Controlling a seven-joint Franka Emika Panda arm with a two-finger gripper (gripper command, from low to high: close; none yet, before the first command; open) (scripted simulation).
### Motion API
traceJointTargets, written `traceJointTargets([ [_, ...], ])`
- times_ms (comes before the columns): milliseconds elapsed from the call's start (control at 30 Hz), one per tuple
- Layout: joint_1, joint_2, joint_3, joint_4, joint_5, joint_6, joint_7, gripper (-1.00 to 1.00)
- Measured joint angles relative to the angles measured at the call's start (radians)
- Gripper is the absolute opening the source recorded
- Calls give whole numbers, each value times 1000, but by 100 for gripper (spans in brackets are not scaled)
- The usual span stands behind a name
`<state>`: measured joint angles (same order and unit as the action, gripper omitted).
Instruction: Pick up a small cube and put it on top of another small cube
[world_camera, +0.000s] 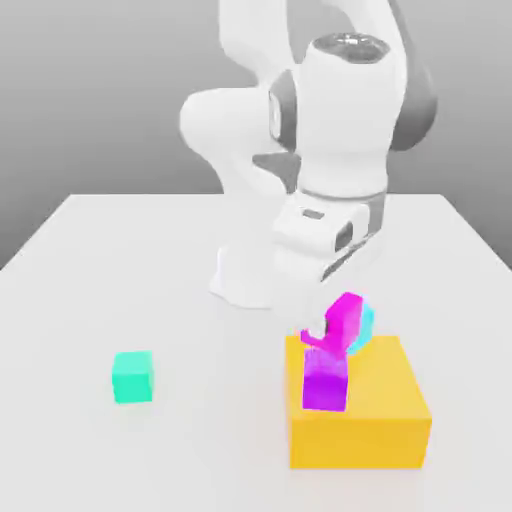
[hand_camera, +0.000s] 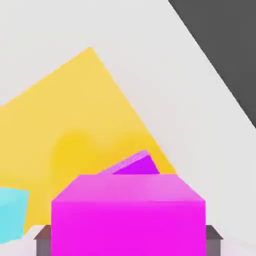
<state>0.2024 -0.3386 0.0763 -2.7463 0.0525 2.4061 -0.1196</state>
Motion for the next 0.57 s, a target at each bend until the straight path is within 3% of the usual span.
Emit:
traceJointTargets([
  [233,152,-254,-10,-151,1,-103,-245,-100],
  [433,172,-126,-4,-226,5,99,-281,-100],
  [467,172,-101,-3,-234,5,132,-281,100],
  [567,172,-101,-3,-234,5,132,-281,100],
])
